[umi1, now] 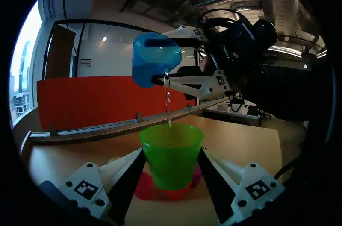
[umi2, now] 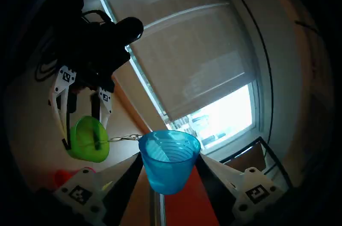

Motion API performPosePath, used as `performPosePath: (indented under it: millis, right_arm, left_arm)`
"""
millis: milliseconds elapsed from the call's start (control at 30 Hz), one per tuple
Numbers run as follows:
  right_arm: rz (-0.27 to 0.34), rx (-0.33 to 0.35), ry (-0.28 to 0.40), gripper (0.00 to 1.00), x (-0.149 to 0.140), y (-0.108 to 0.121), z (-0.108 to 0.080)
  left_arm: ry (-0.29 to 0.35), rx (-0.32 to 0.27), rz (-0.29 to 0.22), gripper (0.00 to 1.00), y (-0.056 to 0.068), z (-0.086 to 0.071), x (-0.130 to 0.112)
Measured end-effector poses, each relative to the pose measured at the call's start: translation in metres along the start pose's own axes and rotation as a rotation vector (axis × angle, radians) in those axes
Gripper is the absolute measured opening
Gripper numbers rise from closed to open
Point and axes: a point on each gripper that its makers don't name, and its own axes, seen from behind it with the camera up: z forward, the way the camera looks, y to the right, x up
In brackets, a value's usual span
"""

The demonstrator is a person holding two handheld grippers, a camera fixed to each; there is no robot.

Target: Pour water

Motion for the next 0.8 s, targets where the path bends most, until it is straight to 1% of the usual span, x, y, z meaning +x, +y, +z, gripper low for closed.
performPosePath:
  millis: [800]
  right_arm:
    - [-0.053, -0.001, -0.004, 0.88, 0.0055, -0.0025, -0.0029]
  left_arm:
    - [-0.004, -0.001, -0.001, 0.82, -0.0011, 0.0009, -0.0049]
